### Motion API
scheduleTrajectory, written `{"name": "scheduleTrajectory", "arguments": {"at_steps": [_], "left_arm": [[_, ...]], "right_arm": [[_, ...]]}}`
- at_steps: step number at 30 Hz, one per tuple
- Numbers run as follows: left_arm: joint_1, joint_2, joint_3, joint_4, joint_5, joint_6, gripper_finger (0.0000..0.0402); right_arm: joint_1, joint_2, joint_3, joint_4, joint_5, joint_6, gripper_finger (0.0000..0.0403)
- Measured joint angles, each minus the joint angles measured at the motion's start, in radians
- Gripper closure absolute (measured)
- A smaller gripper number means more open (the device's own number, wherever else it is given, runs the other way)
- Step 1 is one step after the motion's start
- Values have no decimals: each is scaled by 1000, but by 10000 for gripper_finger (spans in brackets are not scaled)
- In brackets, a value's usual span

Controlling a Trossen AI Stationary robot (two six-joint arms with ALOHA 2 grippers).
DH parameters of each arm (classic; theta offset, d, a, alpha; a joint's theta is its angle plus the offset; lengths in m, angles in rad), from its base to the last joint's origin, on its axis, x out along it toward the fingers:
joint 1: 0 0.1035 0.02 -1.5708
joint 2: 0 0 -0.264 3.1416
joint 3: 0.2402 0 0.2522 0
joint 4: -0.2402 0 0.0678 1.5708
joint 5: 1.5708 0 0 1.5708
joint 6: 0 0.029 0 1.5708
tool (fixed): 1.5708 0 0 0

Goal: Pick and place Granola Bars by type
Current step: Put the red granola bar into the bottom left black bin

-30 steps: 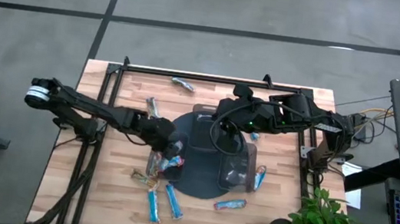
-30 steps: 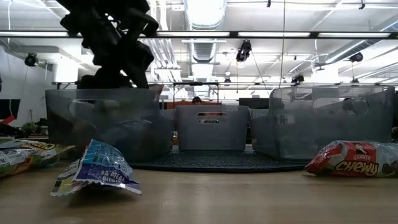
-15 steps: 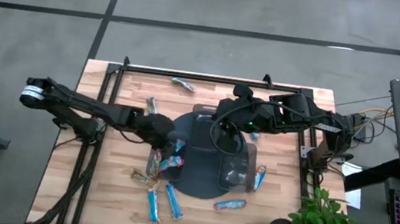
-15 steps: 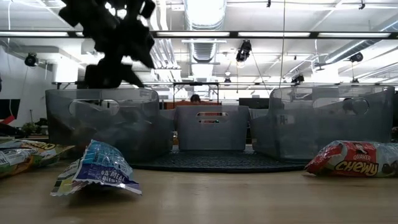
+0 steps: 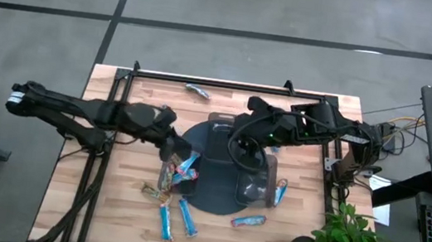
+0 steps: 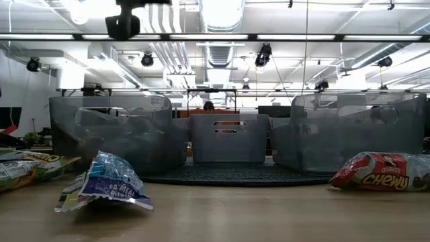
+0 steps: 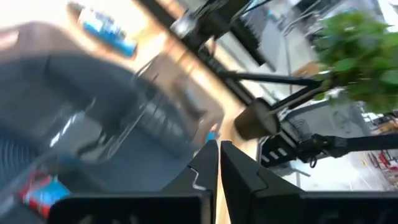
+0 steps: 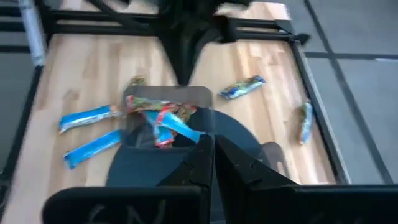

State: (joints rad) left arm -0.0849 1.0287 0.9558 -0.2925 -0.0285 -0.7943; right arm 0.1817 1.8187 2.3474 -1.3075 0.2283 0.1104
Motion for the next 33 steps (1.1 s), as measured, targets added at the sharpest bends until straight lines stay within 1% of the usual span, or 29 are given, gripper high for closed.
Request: {"name": "scheduleTrajectory", "arguments": {"at_steps": [2, 6, 9, 13, 15, 22, 27, 30, 33], "left_arm": [[-5, -22, 28, -2, -15, 62, 401], [-34, -58, 91, 3, -42, 249, 401], [-61, -79, 130, 4, -101, 360, 401], [-105, -112, 146, 3, -186, 485, 401], [-129, -129, 141, 2, -191, 534, 401], [-208, -172, 142, -56, -167, 615, 402], [-219, -194, 190, -160, -167, 614, 402], [-221, -201, 206, -178, -166, 620, 402], [-221, -208, 211, -190, -129, 633, 401]], "right_arm": [[16, 0, 0, 0, -17, -18, 394], [48, 0, 0, 2, -61, -41, 394], [71, 0, 0, 3, -104, -43, 394], [110, 0, 0, 10, -132, -35, 394], [130, 0, 0, 18, -133, -35, 394], [174, 0, 0, 47, -132, 23, 394], [181, 0, 0, 41, -119, 51, 394], [181, 0, 0, 31, -85, 51, 394], [181, 0, 0, 29, -79, 66, 394]]}}
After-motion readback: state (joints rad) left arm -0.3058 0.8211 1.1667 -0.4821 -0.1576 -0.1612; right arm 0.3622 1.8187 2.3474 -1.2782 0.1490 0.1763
